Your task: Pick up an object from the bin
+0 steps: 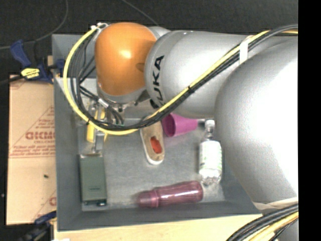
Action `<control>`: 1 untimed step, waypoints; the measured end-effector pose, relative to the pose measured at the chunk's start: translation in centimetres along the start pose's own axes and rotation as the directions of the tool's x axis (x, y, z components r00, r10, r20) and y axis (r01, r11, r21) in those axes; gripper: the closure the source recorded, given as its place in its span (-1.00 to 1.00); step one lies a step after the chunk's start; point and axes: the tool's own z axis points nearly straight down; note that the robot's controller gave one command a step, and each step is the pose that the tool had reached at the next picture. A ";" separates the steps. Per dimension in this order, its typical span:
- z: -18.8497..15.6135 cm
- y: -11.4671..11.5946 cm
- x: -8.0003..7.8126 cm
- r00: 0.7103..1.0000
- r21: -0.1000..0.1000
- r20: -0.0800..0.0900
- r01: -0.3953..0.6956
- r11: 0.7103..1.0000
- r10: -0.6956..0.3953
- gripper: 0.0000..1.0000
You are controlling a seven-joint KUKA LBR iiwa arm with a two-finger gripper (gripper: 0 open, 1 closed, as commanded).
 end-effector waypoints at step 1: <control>6.8 -0.7 -2.7 0.970 0.001 -0.001 0.243 0.970 -0.243 -1.00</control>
Offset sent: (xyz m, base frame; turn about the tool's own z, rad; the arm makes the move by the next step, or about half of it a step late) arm 0.0384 -0.0008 -0.1294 -0.4247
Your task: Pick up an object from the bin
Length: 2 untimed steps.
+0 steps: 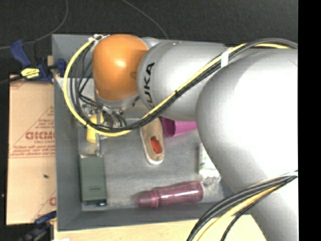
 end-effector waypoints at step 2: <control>5.7 -3.0 -1.9 0.936 0.001 0.010 0.351 0.936 -0.351 -1.00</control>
Offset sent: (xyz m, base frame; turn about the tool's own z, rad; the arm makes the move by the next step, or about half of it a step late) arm 0.0218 -0.0235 -0.0618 -0.3630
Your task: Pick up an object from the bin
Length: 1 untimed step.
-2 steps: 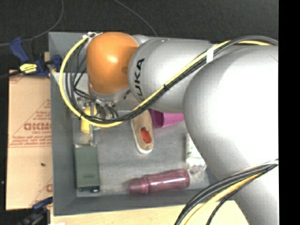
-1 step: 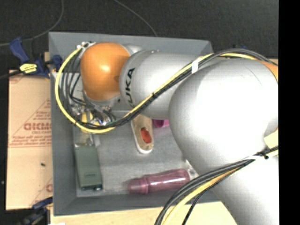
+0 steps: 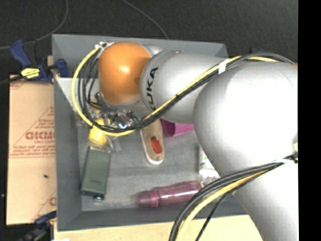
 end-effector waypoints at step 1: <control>0.0 1.0 -0.5 0.972 0.002 0.005 0.234 0.972 -0.234 -1.00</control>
Offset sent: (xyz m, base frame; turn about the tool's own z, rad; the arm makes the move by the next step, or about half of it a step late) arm 0.0000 0.0000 0.0000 0.0000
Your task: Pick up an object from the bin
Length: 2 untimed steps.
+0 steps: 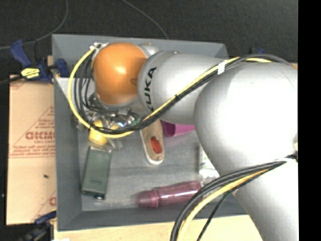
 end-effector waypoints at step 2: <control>-0.3 -1.0 0.6 0.971 0.000 0.003 -0.237 0.971 0.237 1.00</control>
Offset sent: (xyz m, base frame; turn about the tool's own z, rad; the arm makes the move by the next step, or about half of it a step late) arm 0.0000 0.0000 0.0000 0.0000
